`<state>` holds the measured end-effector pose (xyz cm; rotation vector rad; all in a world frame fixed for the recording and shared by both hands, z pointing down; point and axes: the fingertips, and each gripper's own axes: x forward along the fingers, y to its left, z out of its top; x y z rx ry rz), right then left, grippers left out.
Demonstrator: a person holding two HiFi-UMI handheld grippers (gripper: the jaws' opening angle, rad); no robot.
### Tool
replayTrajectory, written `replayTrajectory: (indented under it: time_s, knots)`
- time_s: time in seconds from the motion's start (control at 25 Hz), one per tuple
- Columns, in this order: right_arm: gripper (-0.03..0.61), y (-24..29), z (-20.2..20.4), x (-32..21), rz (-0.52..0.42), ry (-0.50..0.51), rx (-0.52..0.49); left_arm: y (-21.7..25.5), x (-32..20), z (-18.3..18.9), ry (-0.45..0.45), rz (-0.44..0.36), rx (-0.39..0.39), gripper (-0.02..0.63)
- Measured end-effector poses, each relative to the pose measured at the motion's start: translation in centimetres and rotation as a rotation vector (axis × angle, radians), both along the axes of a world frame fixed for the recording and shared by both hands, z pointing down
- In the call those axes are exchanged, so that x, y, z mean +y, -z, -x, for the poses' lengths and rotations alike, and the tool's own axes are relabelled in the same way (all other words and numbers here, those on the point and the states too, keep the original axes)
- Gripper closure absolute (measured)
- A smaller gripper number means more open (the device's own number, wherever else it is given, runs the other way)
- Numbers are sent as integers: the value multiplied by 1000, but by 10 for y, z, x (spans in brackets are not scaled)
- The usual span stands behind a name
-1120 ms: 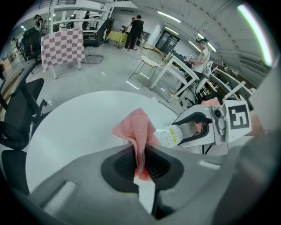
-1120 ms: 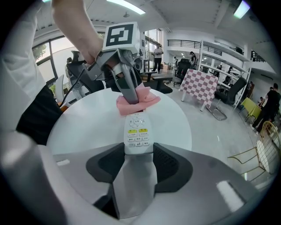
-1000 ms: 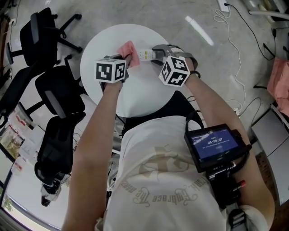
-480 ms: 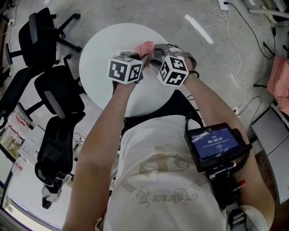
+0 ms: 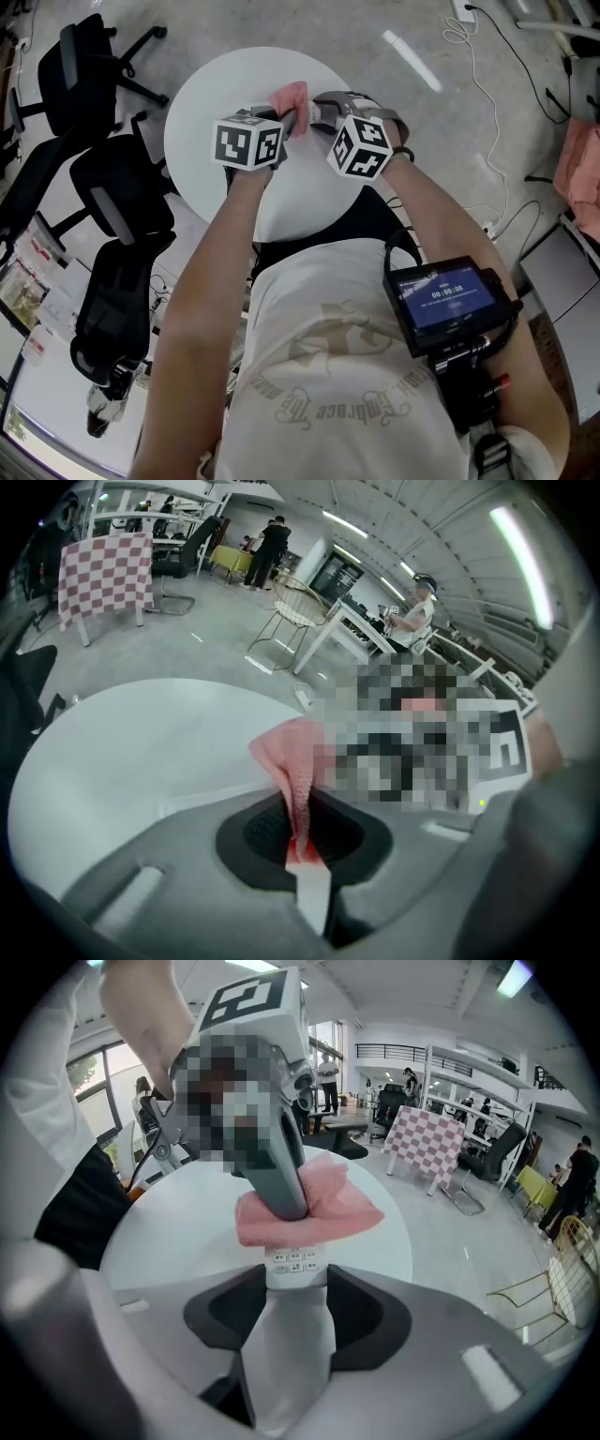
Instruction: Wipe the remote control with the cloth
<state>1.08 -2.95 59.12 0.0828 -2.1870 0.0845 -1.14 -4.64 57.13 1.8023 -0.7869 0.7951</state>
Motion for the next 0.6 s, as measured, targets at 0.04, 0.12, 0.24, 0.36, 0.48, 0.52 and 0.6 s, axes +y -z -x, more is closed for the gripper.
replayTrajectory:
  time_s: [0.04, 0.12, 0.24, 0.36, 0.48, 0.52, 0.6]
  knots:
    - [367, 0, 0, 0, -1, 0, 0, -1, -1, 8, 12, -4, -20, 595]
    - [367, 0, -1, -1, -2, 1, 2, -3, -2, 25, 46, -9, -51, 595]
    - [367, -1, -2, -1, -1, 0, 8, -9, -1, 57, 91, -4, -107, 595]
    - [367, -2, -4, -2, -1, -2, 12, -15, 3, 85, 134, 1, -142, 595]
    - [367, -4, -6, -2, -3, -2, 16, -18, 9, 102, 169, 2, -159, 595]
    - [367, -4, -7, -2, -4, -2, 19, -19, 11, 106, 179, 5, -168, 595]
    - [366, -5, -8, -3, -2, 0, 24, -23, 16, 115, 200, 14, -190, 595]
